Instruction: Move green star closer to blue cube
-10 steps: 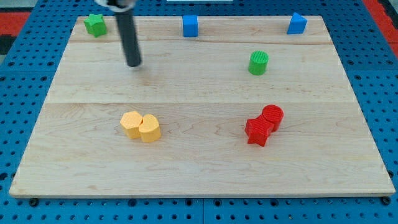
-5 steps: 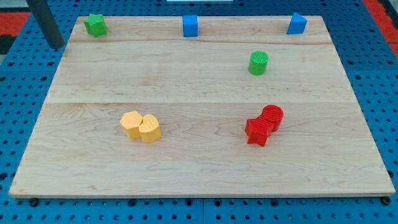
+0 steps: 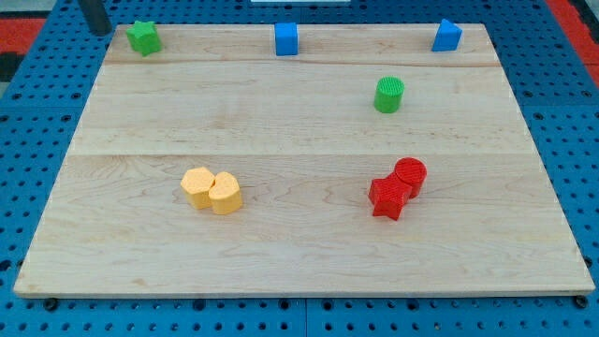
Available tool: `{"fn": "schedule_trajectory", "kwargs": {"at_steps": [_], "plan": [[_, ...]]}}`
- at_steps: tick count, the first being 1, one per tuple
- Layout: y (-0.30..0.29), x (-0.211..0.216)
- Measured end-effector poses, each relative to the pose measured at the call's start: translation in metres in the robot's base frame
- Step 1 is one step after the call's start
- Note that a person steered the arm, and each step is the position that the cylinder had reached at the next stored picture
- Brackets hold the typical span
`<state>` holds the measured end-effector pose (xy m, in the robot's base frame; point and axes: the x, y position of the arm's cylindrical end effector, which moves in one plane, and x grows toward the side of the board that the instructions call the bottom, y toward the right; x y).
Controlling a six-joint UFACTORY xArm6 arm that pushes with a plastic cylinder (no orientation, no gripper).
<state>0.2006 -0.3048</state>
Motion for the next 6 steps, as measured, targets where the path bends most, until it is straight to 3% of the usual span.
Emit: {"fn": "schedule_trajectory", "kwargs": {"at_steps": [6], "plan": [[0.043, 0.014]]}}
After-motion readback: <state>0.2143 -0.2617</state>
